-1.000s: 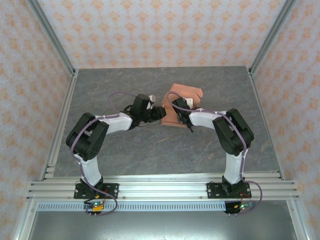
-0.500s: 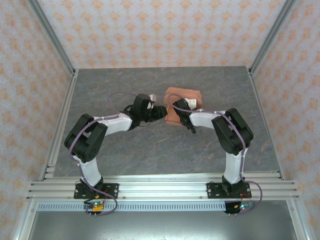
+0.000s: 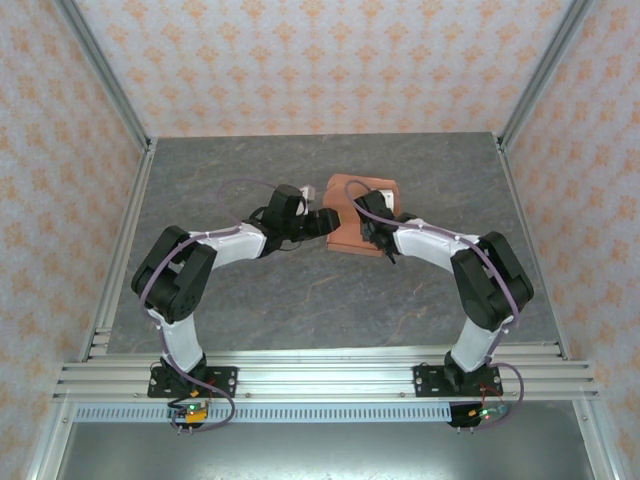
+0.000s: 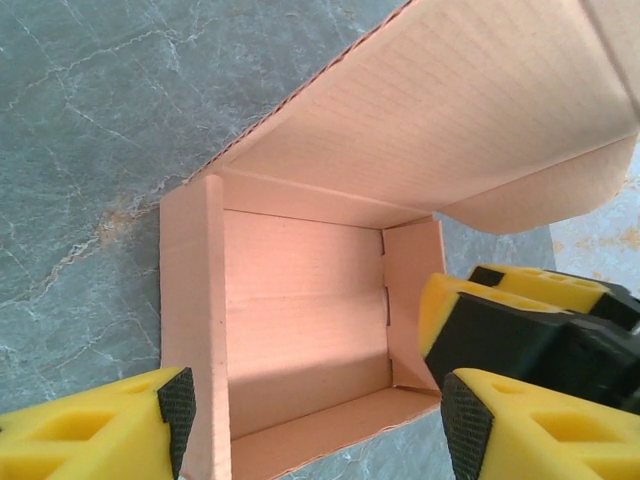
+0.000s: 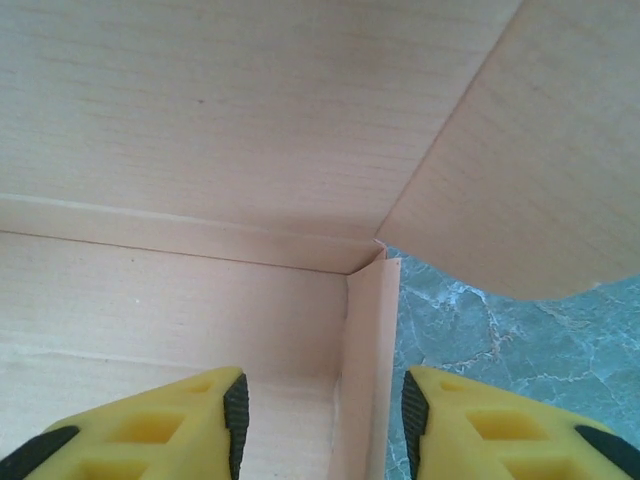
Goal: Fold the paper box
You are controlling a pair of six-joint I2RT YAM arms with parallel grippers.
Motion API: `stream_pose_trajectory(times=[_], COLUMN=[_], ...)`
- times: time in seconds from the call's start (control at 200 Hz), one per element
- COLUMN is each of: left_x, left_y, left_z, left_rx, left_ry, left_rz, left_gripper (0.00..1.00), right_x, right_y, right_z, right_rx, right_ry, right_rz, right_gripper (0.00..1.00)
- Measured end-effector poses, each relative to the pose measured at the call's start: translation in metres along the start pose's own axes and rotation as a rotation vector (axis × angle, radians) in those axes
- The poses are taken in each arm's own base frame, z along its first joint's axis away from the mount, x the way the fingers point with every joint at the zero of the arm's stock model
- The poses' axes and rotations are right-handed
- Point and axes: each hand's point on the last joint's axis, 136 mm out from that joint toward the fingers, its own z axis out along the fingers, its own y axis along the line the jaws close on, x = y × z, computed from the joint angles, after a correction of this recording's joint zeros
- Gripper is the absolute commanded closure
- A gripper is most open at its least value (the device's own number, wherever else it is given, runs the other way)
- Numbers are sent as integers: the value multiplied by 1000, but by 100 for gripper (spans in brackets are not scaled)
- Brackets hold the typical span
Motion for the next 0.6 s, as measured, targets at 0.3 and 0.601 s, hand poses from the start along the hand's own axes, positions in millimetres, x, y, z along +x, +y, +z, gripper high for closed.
stream_pose_trajectory(times=[0.3,0.601], left_x=[13,14], left_y=[14,15], left_z=[2,2], left_rx=[-28,-29], left_ry=[27,27], left_rz=[-16,-16], left_gripper=[29,28], right_x=[3,20], right_y=[-9,-13], right_z=[3,21], right_rx=[19,36], right_ry=[21,80], right_rz=[33,48], right_gripper=[55,67])
